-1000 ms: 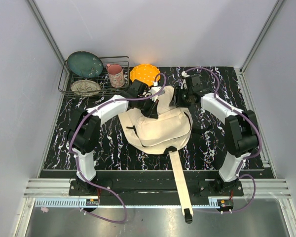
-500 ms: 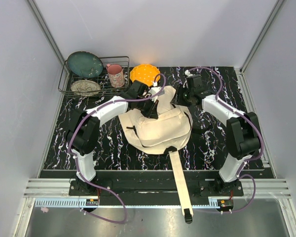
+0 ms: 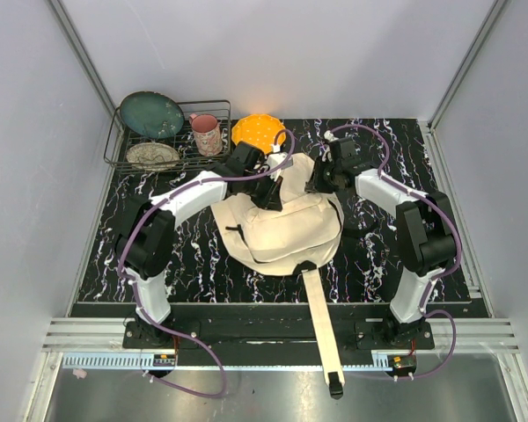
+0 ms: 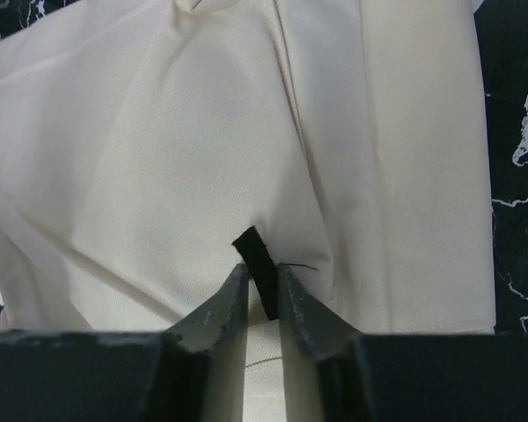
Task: Pack the student bag
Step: Zip the student bag at the center of the board, then adjust the student bag at the center of the board.
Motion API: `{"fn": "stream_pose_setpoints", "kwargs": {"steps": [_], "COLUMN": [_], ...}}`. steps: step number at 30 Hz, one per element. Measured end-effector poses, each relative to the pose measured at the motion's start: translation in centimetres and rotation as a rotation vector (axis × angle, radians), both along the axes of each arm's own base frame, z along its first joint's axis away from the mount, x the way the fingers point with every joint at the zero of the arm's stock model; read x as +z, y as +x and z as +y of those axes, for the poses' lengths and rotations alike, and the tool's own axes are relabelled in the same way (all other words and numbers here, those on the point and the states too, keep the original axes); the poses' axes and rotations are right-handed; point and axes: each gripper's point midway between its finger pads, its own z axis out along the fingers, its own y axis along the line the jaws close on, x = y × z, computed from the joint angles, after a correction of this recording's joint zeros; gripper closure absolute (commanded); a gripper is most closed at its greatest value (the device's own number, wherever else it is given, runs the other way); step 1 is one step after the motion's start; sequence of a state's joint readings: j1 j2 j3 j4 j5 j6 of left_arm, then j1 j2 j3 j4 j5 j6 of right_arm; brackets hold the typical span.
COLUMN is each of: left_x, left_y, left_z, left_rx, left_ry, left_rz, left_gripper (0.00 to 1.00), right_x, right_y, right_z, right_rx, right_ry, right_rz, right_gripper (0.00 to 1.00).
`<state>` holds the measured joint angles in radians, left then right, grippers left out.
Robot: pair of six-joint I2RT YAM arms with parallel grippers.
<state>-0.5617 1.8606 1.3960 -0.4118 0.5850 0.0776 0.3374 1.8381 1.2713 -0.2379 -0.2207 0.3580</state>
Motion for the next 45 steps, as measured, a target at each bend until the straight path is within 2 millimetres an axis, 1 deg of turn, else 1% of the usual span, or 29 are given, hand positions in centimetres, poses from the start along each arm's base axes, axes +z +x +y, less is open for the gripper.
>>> {"fn": "stream_pose_setpoints", "kwargs": {"steps": [1,2,7,14,19,23,28,29,30,31,32,33,34,35,37,38,39,40,41,43,45], "left_x": [0.2,0.3,1.2,1.5,2.3,3.2,4.0,4.1,4.2,4.3,4.5,4.6,4.6,4.8,5.7,6.4,7.4,8.4,9.5,10.9,11.7], "left_y": [0.0,-0.1,-0.4,-1.2,-1.7,-1.7,-1.7,-1.6,-1.5,-1.5,-1.4,-1.4,-1.4,-1.4,-1.2,-1.0,-0.7,-0.3,0.2,0.5,0.7], "left_z": [0.0,0.0,0.1,0.3,0.9,1.1,1.1,1.1,1.1,1.1,1.1,1.2,1.3,1.5,1.7,1.8,1.7,1.7,1.7,1.6,1.6], "left_rx": [0.0,0.0,-0.002,-0.006,0.004,0.027,0.048,0.053,0.059,0.064,0.071,0.078,0.087,0.096,0.112,0.12,0.126,0.134,0.142,0.154,0.17], "left_ry": [-0.001,-0.002,-0.008,-0.011,-0.022,-0.037,-0.052,-0.055,-0.058,-0.061,-0.064,-0.066,-0.065,-0.063,-0.064,-0.065,-0.071,-0.079,-0.092,-0.113,-0.138], "left_rz": [-0.002,-0.003,-0.014,-0.023,-0.059,-0.077,-0.072,-0.069,-0.067,-0.064,-0.06,-0.051,-0.042,-0.03,-0.019,-0.015,-0.016,-0.023,-0.035,-0.036,-0.02], "left_gripper": [1.0,1.0,1.0,1.0,1.0,1.0,1.0,1.0,1.0,1.0,1.0,1.0,1.0,1.0,1.0,1.0,1.0,1.0,1.0,1.0,1.0], "right_x": [0.0,0.0,-0.2,-0.4,-0.5,0.2,1.8,2.0,2.2,2.4,2.5,2.6,2.7,2.8,3.2,3.5,4.1,4.7,5.6,8.1,10.7], "right_y": [0.0,0.0,0.3,0.9,0.6,0.5,0.6,0.7,0.7,0.8,0.8,1.0,1.3,1.6,2.3,2.4,2.6,2.6,2.5,2.1,1.5], "right_z": [0.0,0.0,-0.5,-2.0,-2.0,-1.8,-2.1,-2.2,-2.3,-2.4,-2.5,-3.0,-3.6,-4.6,-7.0,-7.9,-9.2,-9.9,-10.6,-11.0,-11.0], "right_rx": [0.001,0.002,-0.019,-0.088,-0.1,-0.105,-0.12,-0.123,-0.126,-0.13,-0.135,-0.153,-0.172,-0.195,-0.257,-0.281,-0.311,-0.332,-0.348,-0.359,-0.358], "right_ry": [-0.002,-0.004,-0.024,-0.098,-0.089,-0.07,-0.051,-0.047,-0.043,-0.037,-0.032,-0.03,-0.026,-0.019,0.0,0.007,0.012,0.018,0.023,0.041,0.06], "right_rz": [-0.001,-0.003,-0.006,-0.017,0.006,0.002,-0.026,-0.03,-0.032,-0.032,-0.032,-0.032,-0.031,-0.03,-0.022,-0.019,-0.021,-0.027,-0.038,-0.084,-0.141], "right_gripper": [0.98,1.0,1.0,1.0,1.0,1.0,1.0,0.97,0.87,0.65,0.49,0.38,0.34,0.27,0.2,0.15,0.13,0.12,0.12,0.11,0.1]}}
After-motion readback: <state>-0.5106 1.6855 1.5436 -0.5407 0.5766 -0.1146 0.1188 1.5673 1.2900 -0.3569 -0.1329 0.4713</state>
